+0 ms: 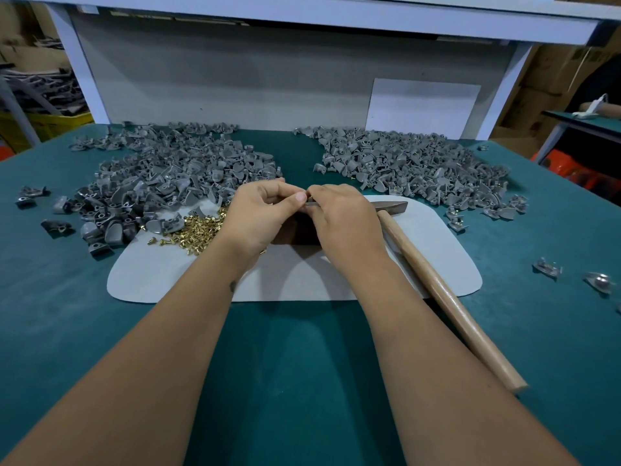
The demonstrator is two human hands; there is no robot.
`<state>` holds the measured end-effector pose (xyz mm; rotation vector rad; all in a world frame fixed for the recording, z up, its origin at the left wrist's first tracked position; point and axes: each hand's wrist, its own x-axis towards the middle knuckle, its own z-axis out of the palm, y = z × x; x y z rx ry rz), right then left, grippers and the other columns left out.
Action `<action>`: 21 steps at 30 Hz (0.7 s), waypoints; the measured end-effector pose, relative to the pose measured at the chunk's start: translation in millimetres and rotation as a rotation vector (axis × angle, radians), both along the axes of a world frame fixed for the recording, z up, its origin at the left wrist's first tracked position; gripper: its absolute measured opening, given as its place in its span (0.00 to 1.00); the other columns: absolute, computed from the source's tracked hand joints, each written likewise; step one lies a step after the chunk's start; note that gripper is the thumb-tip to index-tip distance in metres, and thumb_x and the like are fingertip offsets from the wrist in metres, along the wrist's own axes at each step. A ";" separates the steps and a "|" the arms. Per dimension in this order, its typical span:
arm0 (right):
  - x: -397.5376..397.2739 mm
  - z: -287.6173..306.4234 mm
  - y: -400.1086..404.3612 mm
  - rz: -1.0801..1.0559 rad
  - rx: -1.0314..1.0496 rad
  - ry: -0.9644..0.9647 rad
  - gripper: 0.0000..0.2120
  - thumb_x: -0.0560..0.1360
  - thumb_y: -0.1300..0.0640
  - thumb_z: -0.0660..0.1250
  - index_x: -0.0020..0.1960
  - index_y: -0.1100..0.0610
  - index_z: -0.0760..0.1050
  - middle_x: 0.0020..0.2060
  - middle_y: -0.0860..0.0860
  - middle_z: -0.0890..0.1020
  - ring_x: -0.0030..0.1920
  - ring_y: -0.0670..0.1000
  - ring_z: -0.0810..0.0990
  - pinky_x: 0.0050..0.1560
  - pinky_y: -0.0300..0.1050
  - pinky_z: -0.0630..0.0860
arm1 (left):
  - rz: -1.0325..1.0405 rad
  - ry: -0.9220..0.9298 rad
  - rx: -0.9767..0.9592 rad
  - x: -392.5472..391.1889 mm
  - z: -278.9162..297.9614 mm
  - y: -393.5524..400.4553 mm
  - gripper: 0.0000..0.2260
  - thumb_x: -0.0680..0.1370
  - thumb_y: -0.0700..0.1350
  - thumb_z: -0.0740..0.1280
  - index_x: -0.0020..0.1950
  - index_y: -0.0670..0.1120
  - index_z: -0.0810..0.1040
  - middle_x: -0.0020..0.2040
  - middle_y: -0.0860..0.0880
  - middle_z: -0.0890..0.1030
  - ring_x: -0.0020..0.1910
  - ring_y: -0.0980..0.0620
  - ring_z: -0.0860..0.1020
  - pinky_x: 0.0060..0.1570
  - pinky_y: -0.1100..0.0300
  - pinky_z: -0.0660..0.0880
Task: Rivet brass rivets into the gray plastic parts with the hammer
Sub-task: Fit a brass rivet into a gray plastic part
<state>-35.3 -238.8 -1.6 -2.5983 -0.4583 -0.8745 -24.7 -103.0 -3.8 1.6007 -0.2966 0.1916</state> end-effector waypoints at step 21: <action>2.8 1.4 0.1 0.090 0.618 0.114 0.05 0.74 0.61 0.65 0.46 0.55 0.80 0.42 0.48 0.81 0.41 0.41 0.76 0.42 0.29 0.70 | 0.112 -0.034 0.054 2.3 -2.8 1.8 0.06 0.77 0.40 0.71 0.45 0.50 0.84 0.45 0.50 0.85 0.49 0.52 0.82 0.56 0.54 0.77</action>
